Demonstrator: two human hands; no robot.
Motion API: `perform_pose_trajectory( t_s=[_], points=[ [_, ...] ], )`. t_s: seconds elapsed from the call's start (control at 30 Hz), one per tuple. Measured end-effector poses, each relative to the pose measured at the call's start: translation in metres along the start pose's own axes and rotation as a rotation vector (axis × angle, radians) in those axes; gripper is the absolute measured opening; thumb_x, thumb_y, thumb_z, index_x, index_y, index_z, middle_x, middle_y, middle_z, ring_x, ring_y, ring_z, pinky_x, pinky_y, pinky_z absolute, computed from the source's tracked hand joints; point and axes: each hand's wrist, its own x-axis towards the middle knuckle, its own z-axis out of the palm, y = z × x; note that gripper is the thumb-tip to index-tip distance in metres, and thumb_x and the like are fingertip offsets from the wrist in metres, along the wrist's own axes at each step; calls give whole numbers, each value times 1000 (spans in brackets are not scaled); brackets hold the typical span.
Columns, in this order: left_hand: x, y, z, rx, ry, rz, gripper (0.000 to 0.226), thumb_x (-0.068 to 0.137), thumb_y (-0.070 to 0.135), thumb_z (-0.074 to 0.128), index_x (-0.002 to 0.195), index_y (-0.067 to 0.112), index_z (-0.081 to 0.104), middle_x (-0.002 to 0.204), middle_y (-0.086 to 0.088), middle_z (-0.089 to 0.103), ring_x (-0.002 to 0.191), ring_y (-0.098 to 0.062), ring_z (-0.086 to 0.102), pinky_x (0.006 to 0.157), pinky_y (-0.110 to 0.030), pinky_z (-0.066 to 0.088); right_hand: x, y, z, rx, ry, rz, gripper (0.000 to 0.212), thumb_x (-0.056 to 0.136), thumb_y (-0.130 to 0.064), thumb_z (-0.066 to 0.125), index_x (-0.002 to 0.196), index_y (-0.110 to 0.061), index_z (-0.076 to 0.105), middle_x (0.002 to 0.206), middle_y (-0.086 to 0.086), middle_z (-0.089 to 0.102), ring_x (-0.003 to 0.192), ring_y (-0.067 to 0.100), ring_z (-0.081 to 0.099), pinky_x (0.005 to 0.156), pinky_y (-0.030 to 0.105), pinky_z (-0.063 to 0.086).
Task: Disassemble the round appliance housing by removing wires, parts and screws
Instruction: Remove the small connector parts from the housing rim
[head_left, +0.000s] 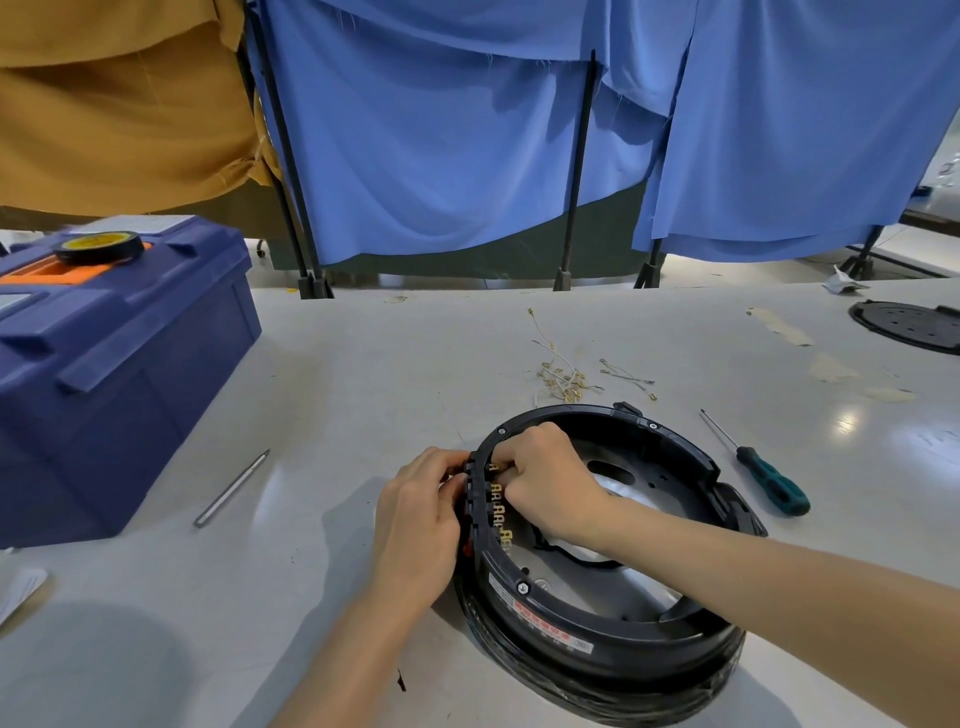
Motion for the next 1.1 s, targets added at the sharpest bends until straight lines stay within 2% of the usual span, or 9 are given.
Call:
perform_pose_trajectory(
  t_s=[0.13,0.23,0.3,0.57,0.67,0.77,0.9,1.0,1.1],
  points=[
    [0,0,0,-2,11,0,28,88,-11,53,99,8,71,93,0,71,90,-21,65,80,-41,51,1,0,1,16,0,8,12,67,9,49,62,6,59,61,27,53,64,40,45,56,39,39],
    [0,0,1,-4,24,-1,28,87,-11,53,98,8,70,92,1,70,89,-20,64,80,-40,51,1,0,0,53,-9,9,19,66,10,49,56,-6,51,55,18,45,59,30,37,53,30,29],
    [0,0,1,-4,23,-2,28,87,-11,53,98,8,70,92,1,70,90,-20,64,80,-40,51,0,1,0,54,-18,2,22,67,9,49,56,-10,48,55,16,43,59,29,37,54,30,29],
    [1,0,1,9,6,-17,26,91,-8,50,100,7,69,95,-1,70,90,-21,64,80,-34,48,1,-3,-2,17,-60,-13,10,66,9,46,61,13,53,61,32,47,59,29,30,52,36,30],
    [-2,0,-1,-14,-14,-36,27,94,-4,49,104,12,68,96,8,68,93,-16,64,82,-30,49,3,-2,-6,39,-70,4,12,66,6,48,54,6,50,57,28,38,57,23,26,51,32,27],
    [-3,-1,-3,-47,-44,-94,24,95,2,50,106,16,66,99,7,68,98,-16,63,86,-35,49,6,3,-10,-42,-65,62,18,69,-7,56,51,-9,54,48,7,45,50,23,38,51,27,34],
    [-1,-1,-1,-76,-19,-155,19,94,1,51,99,13,65,95,1,69,96,-19,63,85,-38,49,11,8,-14,-43,-87,133,27,69,-22,70,48,-16,55,47,1,50,51,21,48,50,25,37],
    [2,-1,-3,-89,19,-202,19,96,2,48,96,15,63,95,2,69,95,-17,63,84,-35,48,12,11,-21,45,-123,164,26,68,-31,83,57,-16,64,50,-2,56,48,13,49,52,26,42],
    [7,-4,-12,-149,115,-218,25,96,1,48,90,23,59,95,3,70,94,-17,65,85,-32,48,11,9,-36,198,-31,159,20,78,-29,78,66,-17,68,52,-6,59,43,6,51,52,23,45]
  ],
)
